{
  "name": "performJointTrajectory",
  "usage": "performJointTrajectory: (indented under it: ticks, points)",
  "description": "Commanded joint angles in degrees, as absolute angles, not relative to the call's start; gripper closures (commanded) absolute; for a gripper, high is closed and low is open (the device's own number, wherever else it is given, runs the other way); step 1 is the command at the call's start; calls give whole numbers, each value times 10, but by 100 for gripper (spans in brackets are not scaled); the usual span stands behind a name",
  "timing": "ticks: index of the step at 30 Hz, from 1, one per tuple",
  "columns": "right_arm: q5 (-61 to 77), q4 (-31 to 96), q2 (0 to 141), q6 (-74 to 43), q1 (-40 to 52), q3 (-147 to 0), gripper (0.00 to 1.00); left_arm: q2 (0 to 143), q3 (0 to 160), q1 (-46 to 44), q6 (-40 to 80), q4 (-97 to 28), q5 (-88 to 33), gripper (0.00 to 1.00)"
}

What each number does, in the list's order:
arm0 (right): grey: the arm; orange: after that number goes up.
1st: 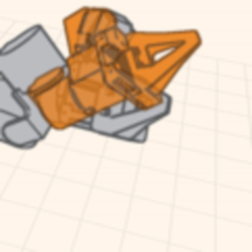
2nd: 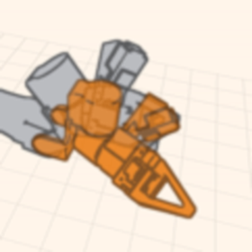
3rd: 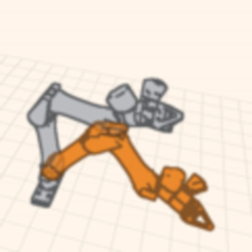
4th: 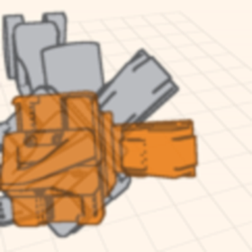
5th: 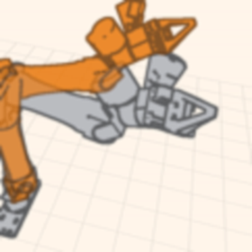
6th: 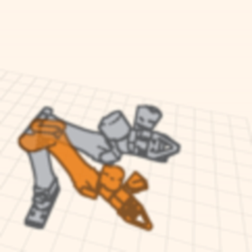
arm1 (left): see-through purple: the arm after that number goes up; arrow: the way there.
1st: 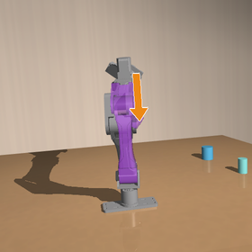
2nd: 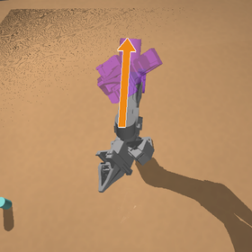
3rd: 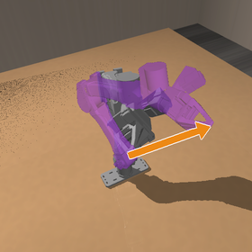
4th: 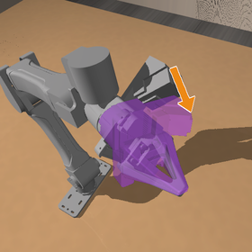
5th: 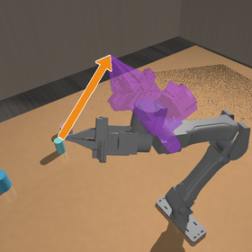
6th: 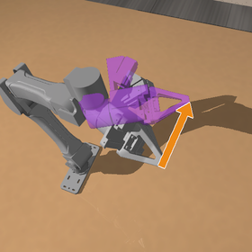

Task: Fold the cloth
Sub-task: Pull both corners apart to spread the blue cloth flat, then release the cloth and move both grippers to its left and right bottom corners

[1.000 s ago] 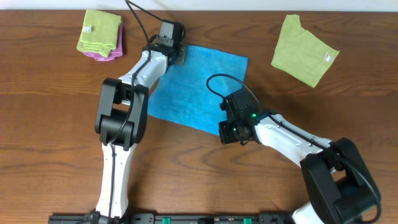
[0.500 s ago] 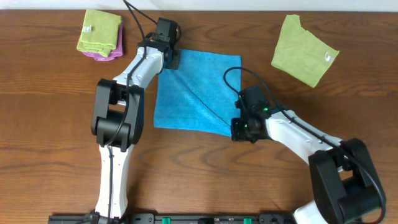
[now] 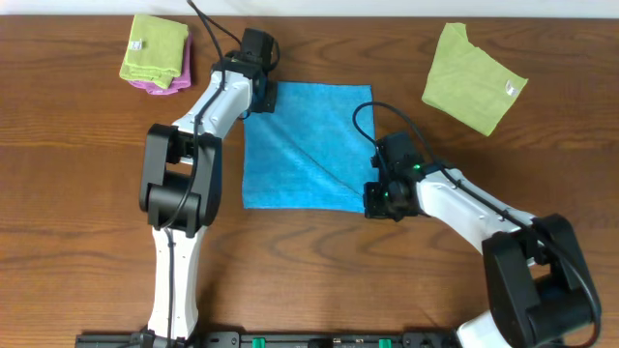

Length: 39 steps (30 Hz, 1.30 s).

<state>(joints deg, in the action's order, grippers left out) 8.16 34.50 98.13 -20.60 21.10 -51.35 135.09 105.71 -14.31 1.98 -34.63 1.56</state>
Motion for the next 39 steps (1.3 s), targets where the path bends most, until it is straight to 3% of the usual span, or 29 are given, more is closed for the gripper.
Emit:
performJointTrajectory:
  ticks: [1,9,16,22,26,30,39]
  points:
    - [39,358,942,-211,202,-523,99,1321,1037,-138,30,-360,-15,94]
    - [29,394,799,-177,202,-588,98,1170,1037,-139,30,-379,-16,94]
    - [-53,503,680,-147,195,-614,99,1033,1037,-133,30,-548,-19,94]
    - [-18,567,510,-85,109,-610,99,908,977,-81,17,-641,-131,94]
    - [87,577,421,-41,-1,-557,99,783,794,-59,34,-589,-173,94]
    - [233,536,419,-34,-73,-460,99,676,594,-59,110,-489,-209,94]
    - [410,437,599,-48,-90,-373,99,656,358,-59,248,-288,-274,94]
